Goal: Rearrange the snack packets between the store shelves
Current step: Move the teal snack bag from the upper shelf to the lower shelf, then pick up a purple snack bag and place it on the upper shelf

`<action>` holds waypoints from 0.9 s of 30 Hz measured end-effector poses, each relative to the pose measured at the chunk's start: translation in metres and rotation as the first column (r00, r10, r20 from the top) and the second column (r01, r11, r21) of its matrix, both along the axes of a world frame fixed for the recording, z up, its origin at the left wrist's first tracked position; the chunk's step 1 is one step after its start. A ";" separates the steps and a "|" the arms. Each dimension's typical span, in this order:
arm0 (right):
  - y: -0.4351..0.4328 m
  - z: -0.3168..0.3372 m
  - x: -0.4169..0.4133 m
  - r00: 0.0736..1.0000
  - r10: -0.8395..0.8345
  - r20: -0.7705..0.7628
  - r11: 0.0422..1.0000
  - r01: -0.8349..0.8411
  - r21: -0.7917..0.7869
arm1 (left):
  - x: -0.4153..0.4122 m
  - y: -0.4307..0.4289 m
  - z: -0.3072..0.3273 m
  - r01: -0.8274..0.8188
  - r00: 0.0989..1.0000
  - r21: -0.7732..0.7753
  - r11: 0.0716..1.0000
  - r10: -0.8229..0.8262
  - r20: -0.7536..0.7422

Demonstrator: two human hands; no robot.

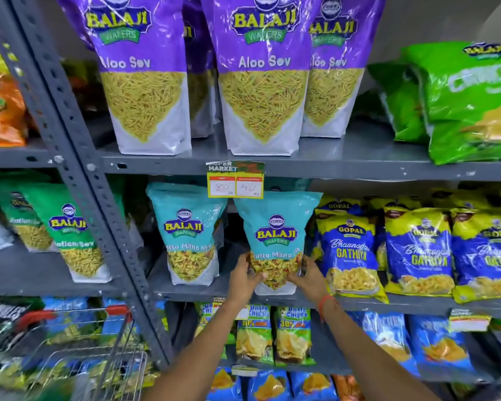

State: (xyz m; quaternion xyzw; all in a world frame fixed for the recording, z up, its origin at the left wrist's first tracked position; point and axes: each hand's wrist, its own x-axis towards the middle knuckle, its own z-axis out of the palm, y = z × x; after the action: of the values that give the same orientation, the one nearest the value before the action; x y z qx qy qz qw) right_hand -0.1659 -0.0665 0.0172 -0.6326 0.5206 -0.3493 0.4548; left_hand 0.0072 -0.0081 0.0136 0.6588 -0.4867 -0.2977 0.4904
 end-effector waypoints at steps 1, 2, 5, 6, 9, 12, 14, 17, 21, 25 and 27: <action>-0.001 -0.001 0.000 1.000 -0.009 0.007 1.000 0.008 0.003 | 0.000 -0.001 0.001 0.006 1.000 0.004 1.000 -0.006 -0.003; -0.001 -0.002 0.000 1.000 -0.014 0.009 1.000 0.014 0.003 | 0.002 -0.002 -0.001 0.014 1.000 0.007 1.000 -0.014 -0.012; -0.002 -0.004 0.000 1.000 -0.024 0.011 1.000 0.024 -0.019 | 0.006 -0.005 -0.001 0.048 0.999 0.028 0.998 -0.047 -0.027; -0.002 -0.005 0.000 1.000 -0.026 0.009 0.999 0.027 -0.019 | 0.006 -0.006 -0.001 0.057 0.998 0.026 0.998 -0.057 -0.021; -0.005 -0.007 0.001 1.000 -0.026 0.002 1.000 0.026 -0.012 | 0.006 -0.008 0.003 0.079 0.997 0.046 0.996 -0.078 -0.018; -0.006 -0.004 0.001 1.000 -0.026 -0.006 1.000 0.026 0.010 | 0.007 -0.009 0.007 0.087 0.996 0.070 0.994 -0.087 0.006; -0.002 0.000 0.002 1.000 -0.016 0.023 0.999 0.015 0.033 | 0.005 -0.006 0.011 0.096 0.995 0.086 0.992 -0.098 0.016; 0.015 0.016 0.008 0.980 -0.150 0.133 0.985 0.160 -0.071 | -0.006 0.004 0.023 0.083 0.993 0.081 0.993 -0.090 0.079; 0.043 0.052 0.018 0.882 -0.329 0.338 0.847 0.434 -0.308 | -0.031 0.035 0.041 -0.147 0.954 -0.179 0.973 0.187 0.233; 0.063 0.101 0.031 0.851 -0.213 0.479 0.804 0.432 -0.409 | -0.046 0.058 0.091 -0.161 0.886 -0.579 0.799 0.375 0.272; 0.070 0.132 0.035 0.835 -0.153 0.528 0.751 0.445 -0.487 | -0.050 0.059 0.134 -0.125 0.877 -0.707 0.696 0.411 0.249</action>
State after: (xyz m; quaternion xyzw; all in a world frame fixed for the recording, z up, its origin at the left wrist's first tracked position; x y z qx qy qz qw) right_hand -0.1308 0.0037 0.1492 -0.5469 0.3604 -0.7021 0.2794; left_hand -0.0426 0.0506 0.1476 0.5474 -0.5440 0.1111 0.6262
